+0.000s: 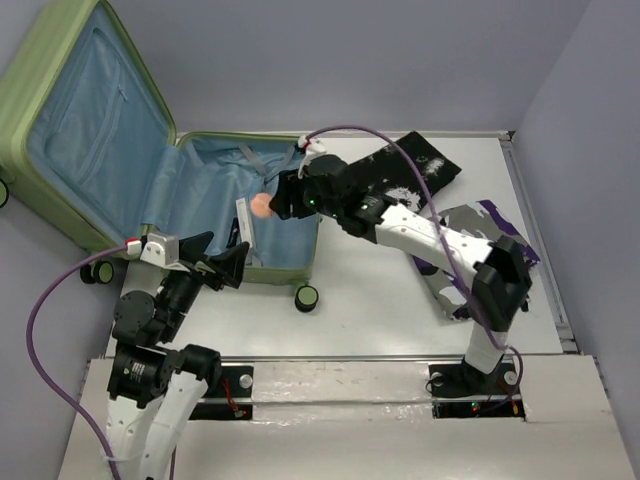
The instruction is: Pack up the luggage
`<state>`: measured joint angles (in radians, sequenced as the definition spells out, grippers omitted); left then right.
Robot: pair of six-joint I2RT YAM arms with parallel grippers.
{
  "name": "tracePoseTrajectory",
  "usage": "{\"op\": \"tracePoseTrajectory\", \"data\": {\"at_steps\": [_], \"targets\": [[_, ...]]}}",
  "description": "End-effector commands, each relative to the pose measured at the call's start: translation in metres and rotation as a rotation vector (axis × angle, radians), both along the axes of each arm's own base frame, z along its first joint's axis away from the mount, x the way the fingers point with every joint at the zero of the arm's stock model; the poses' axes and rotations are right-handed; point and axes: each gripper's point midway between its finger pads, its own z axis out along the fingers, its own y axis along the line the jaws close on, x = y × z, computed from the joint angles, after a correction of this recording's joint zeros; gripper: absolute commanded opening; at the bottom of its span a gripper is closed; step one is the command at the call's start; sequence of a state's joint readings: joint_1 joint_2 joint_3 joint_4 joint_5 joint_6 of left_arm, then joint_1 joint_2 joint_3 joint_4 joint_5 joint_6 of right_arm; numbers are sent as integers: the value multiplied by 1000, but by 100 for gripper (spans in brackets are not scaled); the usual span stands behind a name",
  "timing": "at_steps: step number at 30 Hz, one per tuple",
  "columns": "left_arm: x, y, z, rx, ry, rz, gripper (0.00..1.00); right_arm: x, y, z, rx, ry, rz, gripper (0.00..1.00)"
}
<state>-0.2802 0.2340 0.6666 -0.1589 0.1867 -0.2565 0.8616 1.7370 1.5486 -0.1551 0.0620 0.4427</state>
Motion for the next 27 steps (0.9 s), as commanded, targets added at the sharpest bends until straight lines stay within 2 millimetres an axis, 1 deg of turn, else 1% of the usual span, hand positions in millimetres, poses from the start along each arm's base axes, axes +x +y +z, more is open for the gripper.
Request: {"op": "tracePoseTrajectory", "data": {"at_steps": [1,2,3,4,5,6,9,10,11,12,13,14,15,16,17,18,19,21,22,23,24,25,27], "targets": [[5,0,3,-4,-14,5,99,7,20,-19,-41,42,35,73],[5,0,4,-5,-16,5,99,8,17,-20,-48,39,23,77],[5,0,4,-6,-13,5,99,8,10,-23,-63,34,2,77],[5,-1,2,-2,-10,1,99,13,1,-24,-69,35,-18,77],[5,-2,3,-4,-11,-1,99,10,-2,-26,-72,38,-24,76],[5,-2,2,-1,-9,-5,99,14,-21,-31,-80,49,-58,71],[5,-3,2,1,-9,-7,99,17,-48,-36,-68,45,-113,65],[5,-3,2,-1,-9,-7,99,19,-63,-25,-36,34,-144,62],[5,-3,2,1,-9,-7,99,17,-75,-44,-43,49,-164,58],[5,-3,2,0,-7,-7,99,21,-88,-49,-33,60,-197,53],[5,-3,2,-1,-9,-7,99,21,-96,-49,-20,59,-216,52],[5,-3,2,0,-7,-7,99,20,-104,-67,-31,80,-233,50],[5,-2,3,-3,-11,-6,99,21,-110,-73,-29,92,-248,49],[5,-2,3,-3,-13,-2,99,27,-114,-75,2,92,-271,47],[5,-2,3,-4,-12,-4,99,26,-114,-81,10,100,-272,47],[5,-2,3,-3,-13,-2,99,25,-120,-98,2,127,-279,47],[4,-2,3,-4,-12,-4,99,30,-120,-106,22,147,-285,46],[4,-1,4,-6,-18,-3,99,28,-116,-121,27,176,-279,46],[4,-2,3,-4,-17,-4,99,29,-114,-125,40,187,-280,46],[4,-2,4,-4,-17,-5,99,33,-115,-128,49,191,-289,46],[4,-2,3,-3,-15,-5,99,36,-110,-135,65,195,-283,46],[5,-3,2,-3,-11,-7,99,39,-106,-135,95,196,-283,46],[5,-3,2,-1,-9,-7,99,43,-100,-142,116,206,-283,47]]}}
